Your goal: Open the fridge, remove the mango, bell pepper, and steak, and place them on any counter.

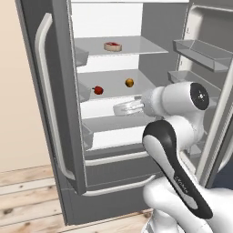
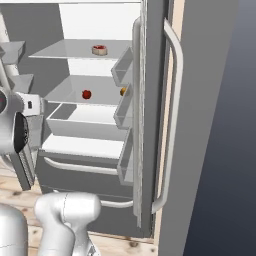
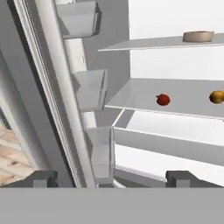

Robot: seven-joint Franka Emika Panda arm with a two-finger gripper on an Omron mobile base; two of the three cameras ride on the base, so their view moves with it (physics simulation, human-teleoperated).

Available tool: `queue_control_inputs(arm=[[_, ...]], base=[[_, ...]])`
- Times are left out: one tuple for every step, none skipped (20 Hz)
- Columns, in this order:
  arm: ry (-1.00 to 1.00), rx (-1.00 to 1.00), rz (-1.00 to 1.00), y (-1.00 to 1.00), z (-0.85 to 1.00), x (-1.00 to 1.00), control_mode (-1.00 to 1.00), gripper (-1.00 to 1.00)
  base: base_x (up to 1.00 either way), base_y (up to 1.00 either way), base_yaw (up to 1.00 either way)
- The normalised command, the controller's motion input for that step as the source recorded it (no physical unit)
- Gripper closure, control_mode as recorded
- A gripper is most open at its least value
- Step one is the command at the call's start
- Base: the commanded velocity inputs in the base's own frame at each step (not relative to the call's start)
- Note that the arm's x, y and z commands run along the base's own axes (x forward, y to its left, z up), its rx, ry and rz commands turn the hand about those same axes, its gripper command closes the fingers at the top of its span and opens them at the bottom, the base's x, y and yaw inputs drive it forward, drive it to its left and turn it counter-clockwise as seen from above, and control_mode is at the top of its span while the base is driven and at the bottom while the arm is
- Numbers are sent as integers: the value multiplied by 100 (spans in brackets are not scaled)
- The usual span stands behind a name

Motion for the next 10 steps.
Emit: queue_control_inputs(arm=[[0, 0, -10, -96, 0, 89, -100, -100], [0, 0, -12, -86, -1, 99, -100, -100], [0, 0, -14, -66, -9, 100, -100, -100], [1, 0, -16, -36, -16, 100, -100, -100], [6, 0, -16, -20, -18, 100, -100, -100], [5, 0, -14, -1, -22, 100, -100, -100], [5, 0, -13, 0, -25, 100, -100, -100], [7, 0, -11, 0, -25, 100, -100, -100], [7, 3, -9, 0, -26, 100, -100, -100], [7, 3, -8, 0, -29, 100, -100, -100]], base=[[0, 0, 0], [0, 0, 0], [0, 0, 0], [0, 0, 0], [0, 0, 0], [0, 0, 0], [0, 0, 0], [0, 0, 0], [0, 0, 0], [0, 0, 0]])
